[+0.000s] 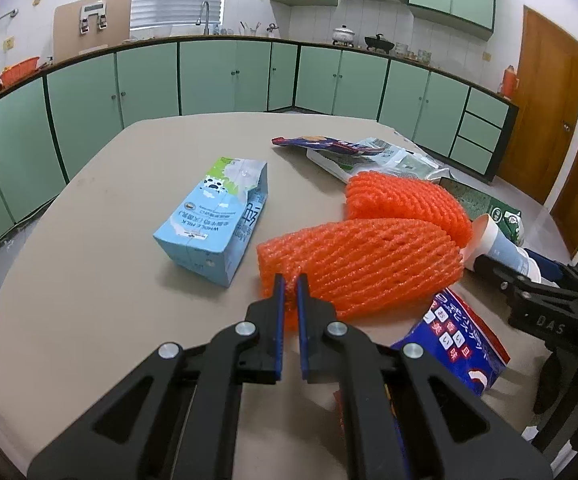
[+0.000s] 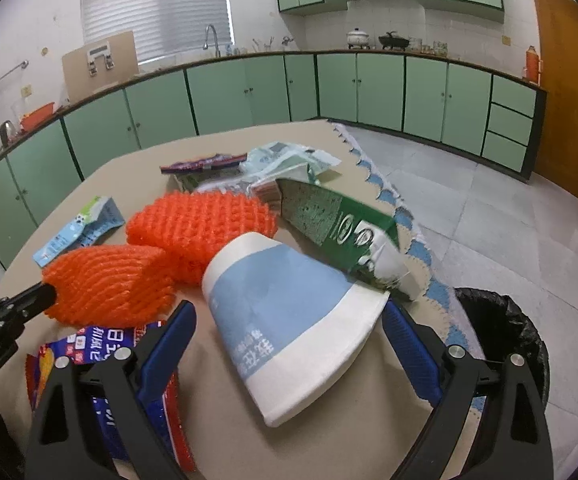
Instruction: Collect trash
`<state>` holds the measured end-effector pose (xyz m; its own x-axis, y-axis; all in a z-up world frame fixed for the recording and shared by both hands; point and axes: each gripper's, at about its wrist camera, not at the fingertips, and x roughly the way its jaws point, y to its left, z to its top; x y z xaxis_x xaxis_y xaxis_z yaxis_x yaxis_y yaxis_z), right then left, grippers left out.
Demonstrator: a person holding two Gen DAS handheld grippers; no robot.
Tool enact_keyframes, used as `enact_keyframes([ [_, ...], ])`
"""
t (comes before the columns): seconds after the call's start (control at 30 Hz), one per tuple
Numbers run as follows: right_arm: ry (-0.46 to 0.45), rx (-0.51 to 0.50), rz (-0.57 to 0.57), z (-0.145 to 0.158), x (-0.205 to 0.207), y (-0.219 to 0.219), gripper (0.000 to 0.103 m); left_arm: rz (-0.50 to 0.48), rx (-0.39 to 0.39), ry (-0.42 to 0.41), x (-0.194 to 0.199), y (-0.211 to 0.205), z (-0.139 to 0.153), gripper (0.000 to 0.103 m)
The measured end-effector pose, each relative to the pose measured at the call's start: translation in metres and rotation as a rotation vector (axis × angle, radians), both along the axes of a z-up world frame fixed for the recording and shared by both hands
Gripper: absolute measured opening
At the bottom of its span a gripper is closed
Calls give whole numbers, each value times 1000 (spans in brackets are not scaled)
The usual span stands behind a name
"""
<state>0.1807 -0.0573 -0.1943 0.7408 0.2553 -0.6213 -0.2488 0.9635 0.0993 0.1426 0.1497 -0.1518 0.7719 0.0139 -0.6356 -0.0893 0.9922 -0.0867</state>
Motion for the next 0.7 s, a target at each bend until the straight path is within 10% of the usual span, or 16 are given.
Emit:
enact_keyframes([
  [0.4,25,54,157,9,-15,0,14,10,-13,-30,-4,4,10,4],
  [0.57,13,72,191,21,-23,1,13,8,-13,-58,-7,3,20,5],
  [0.7,30,83,186,20,-29,-4,44,11,-14,-47,-5,4,16,5],
])
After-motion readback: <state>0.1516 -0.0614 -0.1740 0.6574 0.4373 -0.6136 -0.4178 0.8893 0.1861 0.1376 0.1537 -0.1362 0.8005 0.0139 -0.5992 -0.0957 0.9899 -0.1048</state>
